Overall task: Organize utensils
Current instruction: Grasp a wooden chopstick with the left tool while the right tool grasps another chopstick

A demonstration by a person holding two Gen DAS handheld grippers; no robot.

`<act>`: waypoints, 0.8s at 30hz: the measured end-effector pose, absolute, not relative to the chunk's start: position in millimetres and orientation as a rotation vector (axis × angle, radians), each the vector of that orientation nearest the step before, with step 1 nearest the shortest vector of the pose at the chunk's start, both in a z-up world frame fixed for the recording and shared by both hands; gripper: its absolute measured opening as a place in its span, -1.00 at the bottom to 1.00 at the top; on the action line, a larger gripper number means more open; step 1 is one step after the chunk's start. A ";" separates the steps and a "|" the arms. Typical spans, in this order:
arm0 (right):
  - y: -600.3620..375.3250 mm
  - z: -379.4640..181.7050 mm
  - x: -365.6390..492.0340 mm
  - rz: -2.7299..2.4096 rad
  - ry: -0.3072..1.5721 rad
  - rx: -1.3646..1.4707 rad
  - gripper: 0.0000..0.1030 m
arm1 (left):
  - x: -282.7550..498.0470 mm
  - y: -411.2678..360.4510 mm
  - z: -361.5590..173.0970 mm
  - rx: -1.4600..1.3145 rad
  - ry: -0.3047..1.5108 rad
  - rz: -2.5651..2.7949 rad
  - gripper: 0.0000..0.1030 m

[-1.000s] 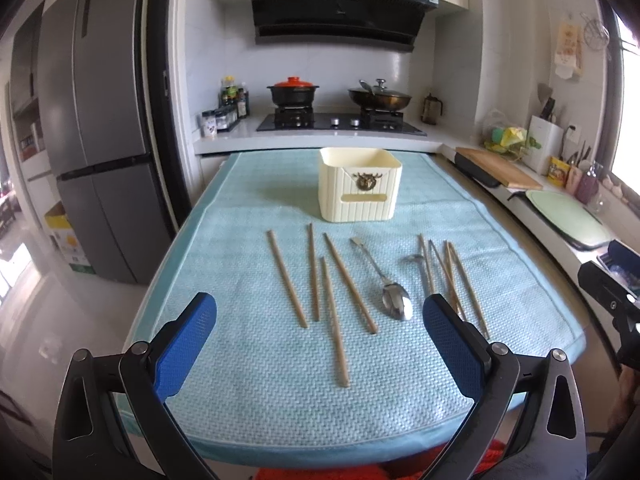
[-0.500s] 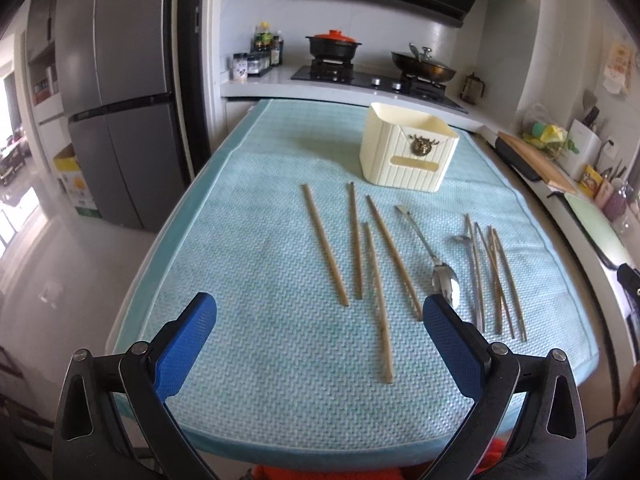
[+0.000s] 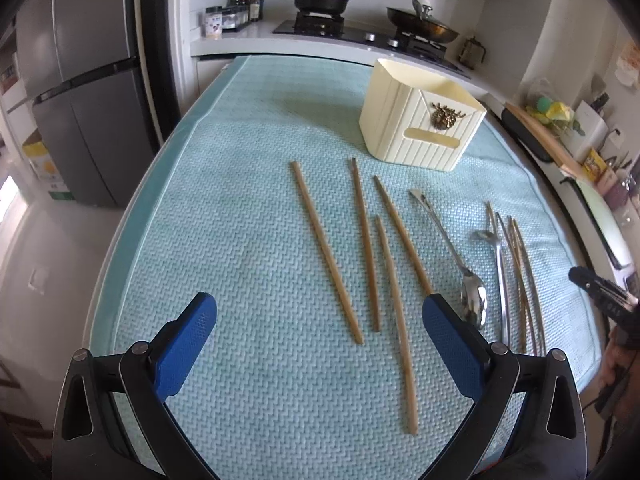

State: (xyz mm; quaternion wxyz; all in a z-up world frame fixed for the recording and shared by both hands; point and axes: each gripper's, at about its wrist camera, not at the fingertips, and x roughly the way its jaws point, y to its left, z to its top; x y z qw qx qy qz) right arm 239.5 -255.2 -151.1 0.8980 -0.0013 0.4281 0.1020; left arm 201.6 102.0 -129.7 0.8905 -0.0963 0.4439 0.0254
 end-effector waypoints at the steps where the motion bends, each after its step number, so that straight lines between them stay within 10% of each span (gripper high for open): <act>1: -253.7 -157.5 250.7 0.221 0.905 -0.006 -0.28 | 208.2 105.6 -130.7 -0.201 0.927 0.050 0.99; 15: -229.4 -210.9 323.4 0.232 1.123 -0.141 -0.52 | 303.3 149.9 -176.1 -0.213 1.092 0.097 0.95; 24: -233.3 -210.3 330.0 0.251 1.154 -0.136 -0.52 | 371.7 149.3 -211.3 -0.175 1.214 0.125 0.45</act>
